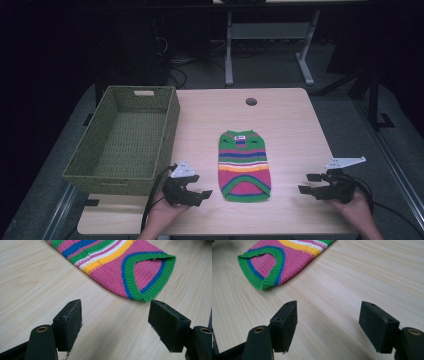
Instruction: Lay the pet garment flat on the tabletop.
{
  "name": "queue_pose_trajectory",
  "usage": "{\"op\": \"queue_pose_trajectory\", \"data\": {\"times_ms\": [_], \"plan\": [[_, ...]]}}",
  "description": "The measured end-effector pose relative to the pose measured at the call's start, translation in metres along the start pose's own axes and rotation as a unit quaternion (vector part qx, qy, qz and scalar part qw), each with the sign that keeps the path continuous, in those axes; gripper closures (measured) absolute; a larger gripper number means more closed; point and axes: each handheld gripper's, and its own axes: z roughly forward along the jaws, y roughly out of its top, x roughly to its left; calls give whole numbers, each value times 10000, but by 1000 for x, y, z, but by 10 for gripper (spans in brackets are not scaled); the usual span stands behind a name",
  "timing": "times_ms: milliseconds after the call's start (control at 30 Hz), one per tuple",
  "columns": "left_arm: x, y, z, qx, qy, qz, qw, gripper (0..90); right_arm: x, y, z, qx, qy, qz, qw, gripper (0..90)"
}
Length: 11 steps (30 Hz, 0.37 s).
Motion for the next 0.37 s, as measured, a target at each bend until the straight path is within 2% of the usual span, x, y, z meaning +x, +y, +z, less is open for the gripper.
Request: {"op": "queue_pose_trajectory", "data": {"times_ms": [133,267,333,367], "plan": [[-2,-7,-3,-71,22,-36,10000,260,5,-9,-6,-72,-132,18,9999,296],[-3,-12,-6,-212,-29,-185,9996,257,12,-16,-11,-187,-198,17,9996,280],[-4,-12,-8,-241,-21,-164,9996,257,18,-23,-15,-294,-282,-27,9992,281],[-5,-12,-9,-241,49,-80,9997,253,20,-26,-17,-348,-277,-9,9990,281]]}}
